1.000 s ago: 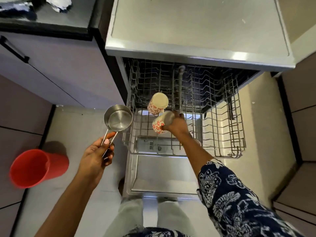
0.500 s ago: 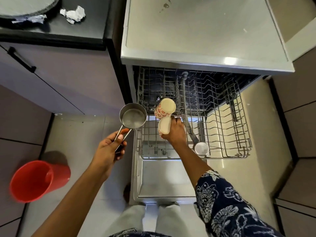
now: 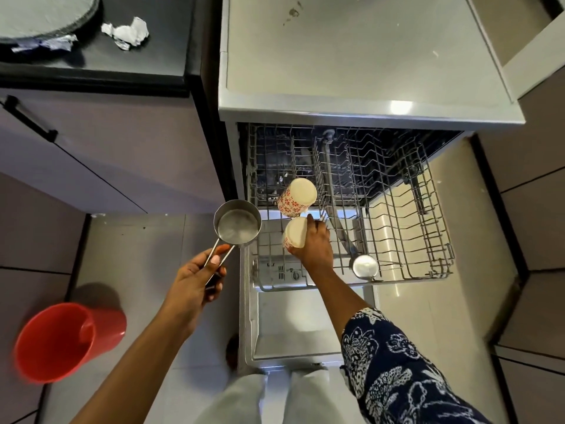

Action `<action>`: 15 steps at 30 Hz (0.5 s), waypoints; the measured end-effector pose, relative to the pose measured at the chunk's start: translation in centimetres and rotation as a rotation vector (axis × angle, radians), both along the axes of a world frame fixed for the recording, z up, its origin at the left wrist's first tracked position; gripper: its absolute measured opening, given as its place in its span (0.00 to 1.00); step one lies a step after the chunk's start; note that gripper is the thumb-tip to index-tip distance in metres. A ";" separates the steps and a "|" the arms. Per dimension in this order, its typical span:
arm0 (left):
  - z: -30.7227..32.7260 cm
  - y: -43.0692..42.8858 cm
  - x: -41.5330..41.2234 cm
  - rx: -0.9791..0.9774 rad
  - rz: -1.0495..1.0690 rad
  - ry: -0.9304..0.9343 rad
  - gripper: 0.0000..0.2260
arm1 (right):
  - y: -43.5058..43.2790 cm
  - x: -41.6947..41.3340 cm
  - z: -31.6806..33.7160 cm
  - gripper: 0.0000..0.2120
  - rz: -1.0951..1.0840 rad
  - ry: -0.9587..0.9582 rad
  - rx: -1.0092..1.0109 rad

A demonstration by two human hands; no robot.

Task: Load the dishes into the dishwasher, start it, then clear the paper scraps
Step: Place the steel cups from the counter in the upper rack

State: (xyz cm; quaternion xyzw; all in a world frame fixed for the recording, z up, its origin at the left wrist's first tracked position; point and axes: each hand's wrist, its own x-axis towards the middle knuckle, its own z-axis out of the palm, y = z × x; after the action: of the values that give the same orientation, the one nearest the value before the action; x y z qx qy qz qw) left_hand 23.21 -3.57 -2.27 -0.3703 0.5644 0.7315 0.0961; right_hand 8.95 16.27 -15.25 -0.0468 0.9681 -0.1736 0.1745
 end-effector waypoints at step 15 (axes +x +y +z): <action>-0.8 -0.2 -1.0 0.008 -0.030 -0.003 0.10 | -0.4 -1.8 -0.4 0.61 0.066 -0.232 -0.012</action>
State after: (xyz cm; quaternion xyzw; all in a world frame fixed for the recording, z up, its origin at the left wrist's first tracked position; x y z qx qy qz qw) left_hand 22.26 -3.75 -3.06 -0.3623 0.5670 0.7316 0.1094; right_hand 7.14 15.84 -15.68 -0.0590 0.9382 -0.1780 0.2908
